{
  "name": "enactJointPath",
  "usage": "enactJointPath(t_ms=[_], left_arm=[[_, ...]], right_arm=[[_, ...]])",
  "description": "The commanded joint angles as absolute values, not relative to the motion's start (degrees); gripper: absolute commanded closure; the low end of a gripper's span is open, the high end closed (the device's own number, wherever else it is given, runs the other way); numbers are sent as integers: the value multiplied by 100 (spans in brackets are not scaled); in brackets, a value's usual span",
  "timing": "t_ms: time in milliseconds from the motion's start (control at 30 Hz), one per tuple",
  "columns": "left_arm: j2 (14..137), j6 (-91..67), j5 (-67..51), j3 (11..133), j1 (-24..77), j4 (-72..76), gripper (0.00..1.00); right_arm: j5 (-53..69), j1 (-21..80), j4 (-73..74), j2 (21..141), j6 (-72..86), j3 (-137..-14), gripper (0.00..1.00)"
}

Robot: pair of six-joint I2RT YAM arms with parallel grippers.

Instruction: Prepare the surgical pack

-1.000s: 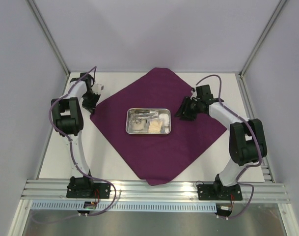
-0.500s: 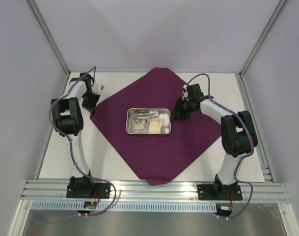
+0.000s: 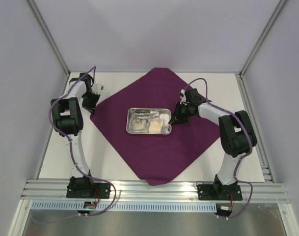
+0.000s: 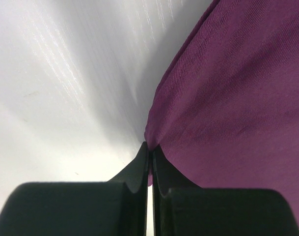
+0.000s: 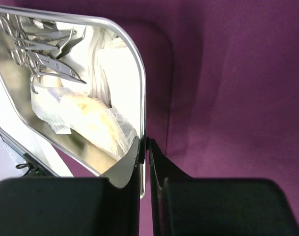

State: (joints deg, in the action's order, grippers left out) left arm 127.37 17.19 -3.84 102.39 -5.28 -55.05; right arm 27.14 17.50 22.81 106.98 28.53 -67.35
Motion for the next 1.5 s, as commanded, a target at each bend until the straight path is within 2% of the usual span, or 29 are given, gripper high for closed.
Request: enactJointPath(t_ms=[0,333,833,867,967,1000,1100,1167,1267,1333,1367,1400,1467], left_arm=[[12445,1749,-413,10424,-554,-5607,100],[12428,1802,-387,10538,-554,-5669,100],[12463,1828,-430,10652,-562,-5687,100],[12463,1819,-465,10644,-554,-5678,100],[12419,1775,-536,10643,-554,-5669,77],[12402,1775,-545,10644,-562,-5660,64],[12209,1819,-554,10705,-554,-5660,50],[11928,1828,-606,10740,-562,-5686,46],[11366,1916,-782,10670,-554,-5923,41],[11014,1986,-983,10417,-554,-6134,40],[10621,2030,-1054,10276,-554,-6335,37],[10435,2082,-1133,10135,-554,-6441,36],[9933,2223,-1274,9687,-554,-6722,36]], right_arm=[[2540,1749,2364,10468,2602,-6461,98],[2391,1749,2584,9712,2312,-5617,99],[2118,1600,2848,9413,2171,-5397,98],[2092,1591,2848,9387,2180,-5396,96],[1926,1591,2996,9334,2171,-5519,73],[1838,1591,3067,9212,2171,-5572,61],[1162,1617,3523,8634,2215,-5774,52],[235,1774,4102,8229,2136,-6011,48],[-883,2564,4719,7490,2022,-6074,41],[-1098,3530,4807,6973,2082,-5890,37],[-1203,3881,4764,6813,2127,-5575,32],[-1239,4476,4711,6655,2188,-5424,31],[-1161,4990,4571,6243,2390,-5134,31]])
